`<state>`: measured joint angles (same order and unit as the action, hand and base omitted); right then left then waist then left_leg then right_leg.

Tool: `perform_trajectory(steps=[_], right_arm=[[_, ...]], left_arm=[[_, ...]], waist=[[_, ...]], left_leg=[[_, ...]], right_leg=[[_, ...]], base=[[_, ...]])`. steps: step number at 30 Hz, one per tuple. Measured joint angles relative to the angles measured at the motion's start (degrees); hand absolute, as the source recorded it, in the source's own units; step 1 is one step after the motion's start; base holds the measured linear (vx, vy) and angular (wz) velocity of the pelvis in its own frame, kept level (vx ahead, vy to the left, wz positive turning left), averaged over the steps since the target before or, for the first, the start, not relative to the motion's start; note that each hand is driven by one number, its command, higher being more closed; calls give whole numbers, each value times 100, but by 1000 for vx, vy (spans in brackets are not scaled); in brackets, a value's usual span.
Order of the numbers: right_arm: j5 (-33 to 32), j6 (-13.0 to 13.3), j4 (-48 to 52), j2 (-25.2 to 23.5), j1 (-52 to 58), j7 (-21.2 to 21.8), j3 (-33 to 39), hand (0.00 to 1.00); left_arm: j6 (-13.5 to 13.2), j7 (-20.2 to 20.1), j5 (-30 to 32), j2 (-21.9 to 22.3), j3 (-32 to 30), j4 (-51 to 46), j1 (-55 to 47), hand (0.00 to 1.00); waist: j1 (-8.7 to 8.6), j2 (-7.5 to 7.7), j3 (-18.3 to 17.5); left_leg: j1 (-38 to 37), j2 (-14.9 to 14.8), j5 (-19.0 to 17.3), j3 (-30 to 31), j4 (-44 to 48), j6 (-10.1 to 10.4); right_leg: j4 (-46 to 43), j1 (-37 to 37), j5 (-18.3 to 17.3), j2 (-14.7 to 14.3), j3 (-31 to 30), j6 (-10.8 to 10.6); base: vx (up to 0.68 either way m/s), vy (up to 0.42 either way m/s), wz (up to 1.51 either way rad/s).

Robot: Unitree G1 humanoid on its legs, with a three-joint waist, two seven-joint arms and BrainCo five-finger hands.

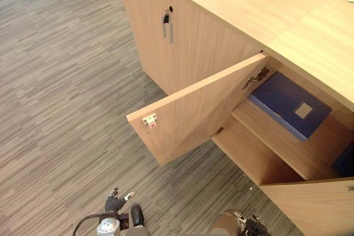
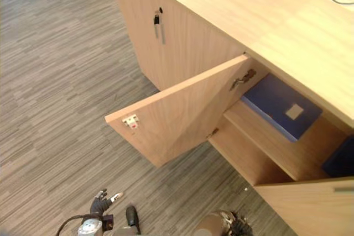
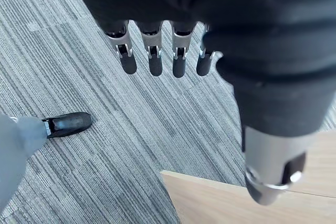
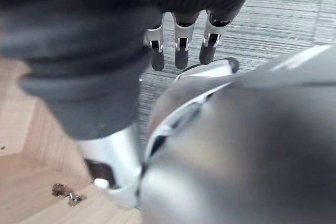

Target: Walk over to the cabinet, pick up the folder, carry it to the office cabinet, place the folder inside the office cabinet, then close the office cabinet door

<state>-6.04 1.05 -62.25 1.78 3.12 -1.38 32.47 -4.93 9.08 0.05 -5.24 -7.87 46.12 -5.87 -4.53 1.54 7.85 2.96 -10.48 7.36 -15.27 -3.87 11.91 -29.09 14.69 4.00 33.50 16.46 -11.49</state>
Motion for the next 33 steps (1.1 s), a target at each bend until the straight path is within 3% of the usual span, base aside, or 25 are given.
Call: perform_trajectory(steps=[5,11,13,17,25,33], right_arm=[[21,-26,-121,135,111,118,-126,0],[-277,-31,-213,165,158,135,-422,0],[-394,-29,-218,171,177,139,-510,0],[-405,-24,-221,203,242,202,-538,0],[-386,-42,-344,137,526,246,-564,0],[-322,-37,-458,122,554,257,-539,0]], left_arm=[[3,-11,33,9,3,-188,144,0],[14,36,141,-221,253,-927,729,0],[13,58,278,-326,430,-1188,1051,0],[51,161,313,-308,391,-1173,1474,0],[150,270,535,-769,468,-940,1939,0],[378,470,694,-1085,779,-1060,2139,0]], waist=[[-59,-253,-187],[-131,-243,-198],[-182,-235,-202],[-258,-292,-226],[-291,-75,-381],[-266,-34,-413]], left_leg=[[-42,-272,78,-55,-100,56],[-84,-415,172,-161,-104,132],[-70,-454,250,-220,-108,180],[-87,-655,348,-260,-138,235],[-97,-795,394,-345,-141,284],[-103,-813,407,-354,-116,285]], right_leg=[[527,-230,-4,-406,72,-7],[1092,-416,-135,-646,112,-180],[1288,-480,-339,-720,112,-301],[1286,-438,-657,-936,55,-304],[1315,-360,-669,-1113,-94,-236],[1426,-429,-558,-1168,-106,-225]], base=[[70,-40,-14],[1,-95,-18],[-65,-148,-20],[-100,-127,-15],[-57,-34,-7],[34,-7,-1]])
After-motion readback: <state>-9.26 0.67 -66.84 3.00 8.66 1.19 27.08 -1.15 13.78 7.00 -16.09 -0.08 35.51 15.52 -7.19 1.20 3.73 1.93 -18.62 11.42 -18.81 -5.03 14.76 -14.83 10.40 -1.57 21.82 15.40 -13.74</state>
